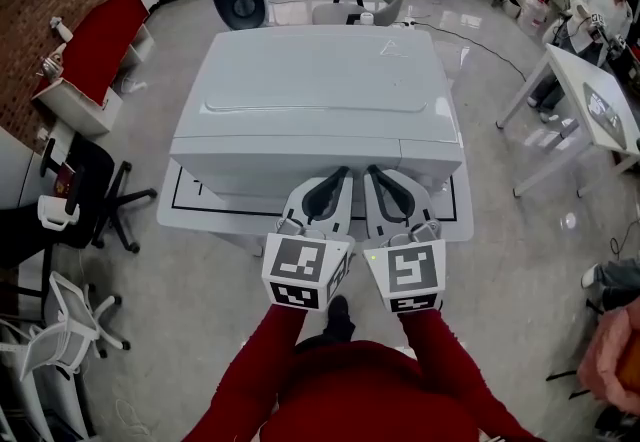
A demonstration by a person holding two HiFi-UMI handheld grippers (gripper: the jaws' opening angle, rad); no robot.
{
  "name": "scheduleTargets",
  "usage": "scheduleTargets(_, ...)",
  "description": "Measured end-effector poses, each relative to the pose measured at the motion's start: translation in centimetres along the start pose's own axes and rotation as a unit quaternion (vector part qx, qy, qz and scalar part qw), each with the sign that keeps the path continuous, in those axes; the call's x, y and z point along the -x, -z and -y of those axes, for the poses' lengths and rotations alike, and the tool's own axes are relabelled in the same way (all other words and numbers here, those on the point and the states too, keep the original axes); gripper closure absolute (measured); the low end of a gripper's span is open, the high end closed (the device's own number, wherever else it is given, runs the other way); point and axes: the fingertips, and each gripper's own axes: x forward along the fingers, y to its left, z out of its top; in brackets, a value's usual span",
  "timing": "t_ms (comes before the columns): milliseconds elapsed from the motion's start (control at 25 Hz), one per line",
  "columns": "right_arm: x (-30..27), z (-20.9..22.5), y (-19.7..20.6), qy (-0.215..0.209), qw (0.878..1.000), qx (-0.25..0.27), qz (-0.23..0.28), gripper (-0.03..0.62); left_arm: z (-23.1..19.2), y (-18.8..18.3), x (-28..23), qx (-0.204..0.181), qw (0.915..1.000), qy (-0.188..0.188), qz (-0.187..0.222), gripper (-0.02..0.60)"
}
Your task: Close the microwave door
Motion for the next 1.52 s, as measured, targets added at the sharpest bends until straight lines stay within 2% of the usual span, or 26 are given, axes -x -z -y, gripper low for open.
scheduleTargets(120,0.0,-0.2,-0.1,-0.015,1.0,-0.005,0.001,0.582,0.0,0.1,0.0,0.005,1.0,0.006,0.001,0.572)
scheduleTargets(200,0.5,-0.6,-0.6,-0.043,0.999,-0.018,0.014,0.582,0.1,0.3,0.2,0.011,0.9998,0.016,0.003,0.572)
scheduleTargets(360,2.6,-0.9,-1.5,-0.108,0.99,-0.075,0.054,0.58,0.4,0.7,1.3,0.021,0.9988,0.04,0.019,0.572)
scheduleTargets(480,4.2,-0.1,-1.7,-0.134,0.982,-0.115,0.069,0.58,0.4,0.9,2.4,0.022,0.9983,0.048,0.024,0.572)
scheduleTargets(640,6.3,1.8,-1.0,-0.134,0.978,-0.142,0.076,0.58,0.1,0.9,3.9,0.016,0.9982,0.052,0.027,0.572)
scheduleTargets(880,8.9,3.6,0.5,-0.128,0.979,-0.14,0.071,0.58,-0.6,1.2,5.9,0.009,0.9985,0.049,0.024,0.572)
scheduleTargets(1120,11.4,4.0,2.0,-0.129,0.98,-0.141,0.061,0.58,0.0,1.3,8.4,-0.012,0.9971,0.068,0.03,0.572)
scheduleTargets(1280,13.0,4.5,3.5,-0.12,0.98,-0.151,0.049,0.58,0.3,1.6,10.4,0.004,0.9961,0.078,0.041,0.572)
scheduleTargets(1520,15.0,5.1,5.2,-0.106,0.977,-0.176,0.049,0.58,0.1,2.4,12.4,0.021,0.9968,0.065,0.041,0.572)
